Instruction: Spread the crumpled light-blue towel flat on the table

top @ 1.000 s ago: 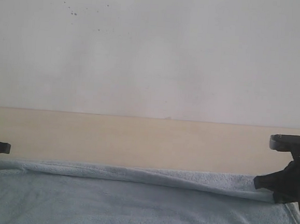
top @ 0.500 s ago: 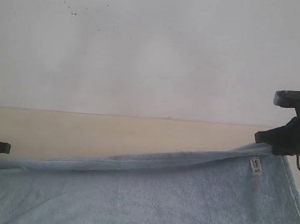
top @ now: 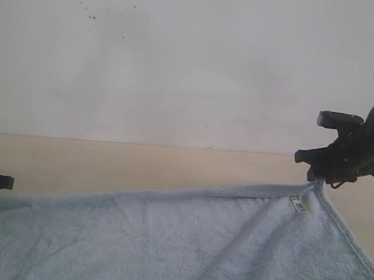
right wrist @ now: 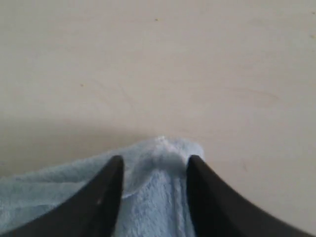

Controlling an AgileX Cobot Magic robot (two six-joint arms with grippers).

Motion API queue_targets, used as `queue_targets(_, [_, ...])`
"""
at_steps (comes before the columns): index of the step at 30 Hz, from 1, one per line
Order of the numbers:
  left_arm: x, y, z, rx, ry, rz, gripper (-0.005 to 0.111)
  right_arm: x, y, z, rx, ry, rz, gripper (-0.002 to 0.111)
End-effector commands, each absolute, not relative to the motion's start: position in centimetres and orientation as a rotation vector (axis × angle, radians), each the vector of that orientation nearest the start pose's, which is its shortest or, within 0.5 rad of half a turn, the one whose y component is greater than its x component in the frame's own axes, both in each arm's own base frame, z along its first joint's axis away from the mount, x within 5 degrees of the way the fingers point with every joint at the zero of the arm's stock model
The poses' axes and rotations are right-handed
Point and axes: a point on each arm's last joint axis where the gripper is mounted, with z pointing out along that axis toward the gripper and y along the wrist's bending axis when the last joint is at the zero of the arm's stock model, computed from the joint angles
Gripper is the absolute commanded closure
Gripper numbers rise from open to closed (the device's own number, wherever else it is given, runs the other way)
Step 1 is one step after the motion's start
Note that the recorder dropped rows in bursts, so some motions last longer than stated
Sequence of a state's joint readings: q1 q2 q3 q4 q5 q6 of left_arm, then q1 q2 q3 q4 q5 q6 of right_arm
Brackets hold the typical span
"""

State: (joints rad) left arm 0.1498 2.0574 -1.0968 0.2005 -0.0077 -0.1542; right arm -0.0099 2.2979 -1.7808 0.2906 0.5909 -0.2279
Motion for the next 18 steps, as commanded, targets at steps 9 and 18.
queue_targets(9, [39.8,6.2,11.0,-0.14,2.44,0.088,0.101,51.6,2.3,18.1,-0.142,2.527,0.399,0.075])
queue_targets(18, [39.4,6.0,13.3,-0.132,2.361,0.086,0.101,48.3,1.2,17.3,-0.215,2.641,0.287,0.077])
